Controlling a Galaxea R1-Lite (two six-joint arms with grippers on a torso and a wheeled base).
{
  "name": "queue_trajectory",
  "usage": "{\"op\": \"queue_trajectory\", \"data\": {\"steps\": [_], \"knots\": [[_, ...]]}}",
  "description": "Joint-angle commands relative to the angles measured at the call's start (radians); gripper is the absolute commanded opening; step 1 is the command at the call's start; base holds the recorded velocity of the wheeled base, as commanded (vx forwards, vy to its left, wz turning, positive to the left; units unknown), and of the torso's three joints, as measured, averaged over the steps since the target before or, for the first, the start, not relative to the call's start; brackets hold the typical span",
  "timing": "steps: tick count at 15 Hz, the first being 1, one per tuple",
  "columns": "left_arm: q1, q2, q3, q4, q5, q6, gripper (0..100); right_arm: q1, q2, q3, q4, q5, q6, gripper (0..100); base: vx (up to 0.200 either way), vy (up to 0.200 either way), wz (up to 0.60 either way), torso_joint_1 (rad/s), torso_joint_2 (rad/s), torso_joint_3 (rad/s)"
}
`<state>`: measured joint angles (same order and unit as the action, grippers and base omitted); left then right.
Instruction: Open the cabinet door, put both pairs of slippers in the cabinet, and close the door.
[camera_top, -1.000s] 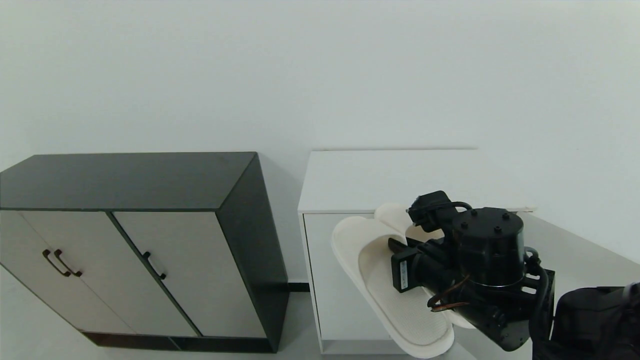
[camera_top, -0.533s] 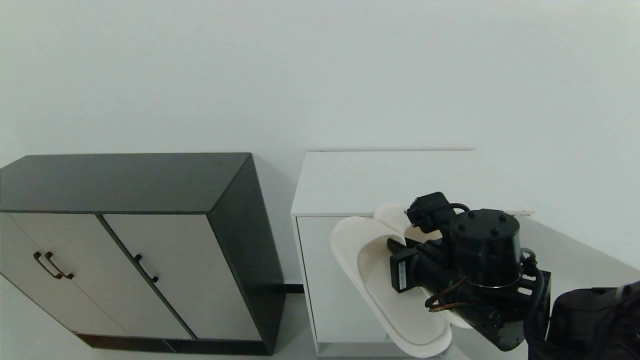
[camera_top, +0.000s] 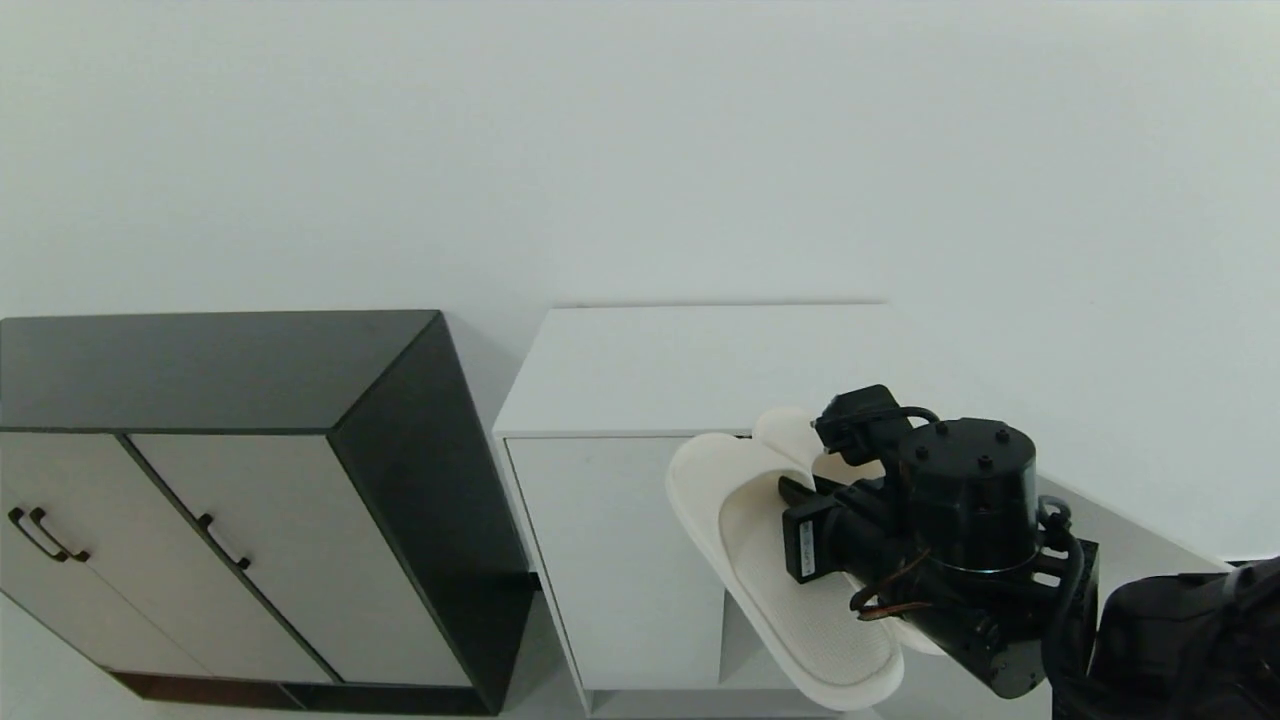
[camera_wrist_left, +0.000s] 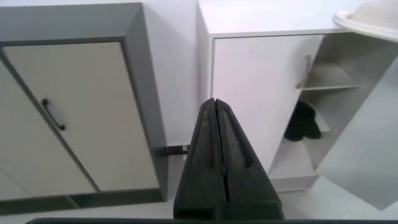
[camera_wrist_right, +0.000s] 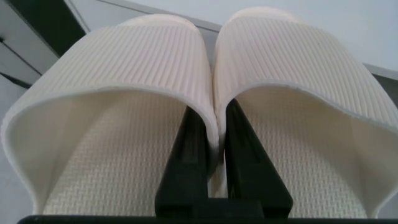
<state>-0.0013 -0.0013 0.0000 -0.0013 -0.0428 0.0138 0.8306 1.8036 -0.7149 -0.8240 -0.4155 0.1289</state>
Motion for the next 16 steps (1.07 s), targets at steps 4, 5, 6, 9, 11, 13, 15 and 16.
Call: {"op": "queue_trajectory", "data": {"steps": [4,5,6,9,11,13,15,16], "knots": [[0.000,0.001,0.000,0.000,0.000,0.000,0,0.001,0.006,0.000,-0.001,-0.002,0.000,0,0.000,-0.200,0.00,0.001,0.00,0.005],[0.000,0.001,0.000,0.000,0.000,0.000,0,0.001,0.006,0.000,-0.001,-0.002,0.000,0,0.000,-0.200,0.00,0.007,0.01,0.002],[0.000,0.001,0.000,0.000,0.000,-0.002,0,0.001,0.006,0.000,-0.001,-0.002,0.000,0,0.000,0.000,0.00,0.000,0.00,0.000],[0.000,0.001,0.000,0.000,0.000,-0.002,0,0.001,0.005,0.002,-0.001,-0.003,0.000,0,0.000,0.000,0.00,0.000,0.00,0.000],[0.000,0.001,0.000,0.000,0.000,-0.002,0,0.001,0.005,0.002,-0.001,-0.003,0.000,0,0.000,0.000,0.00,0.000,0.00,0.000],[0.000,0.001,0.000,0.000,0.000,-0.002,0,0.002,0.005,0.002,-0.007,-0.003,0.000,0,0.000,0.000,0.00,0.000,0.00,0.000],[0.000,0.001,0.000,0.000,0.000,-0.002,0,0.005,-0.003,0.017,-0.009,-0.005,-0.003,0,0.000,0.000,0.00,0.000,0.00,0.000],[0.000,0.001,0.000,0.000,0.000,-0.002,0,0.016,-0.015,0.034,-0.009,-0.005,-0.005,0,0.000,0.000,0.00,0.000,0.00,0.000]]}}
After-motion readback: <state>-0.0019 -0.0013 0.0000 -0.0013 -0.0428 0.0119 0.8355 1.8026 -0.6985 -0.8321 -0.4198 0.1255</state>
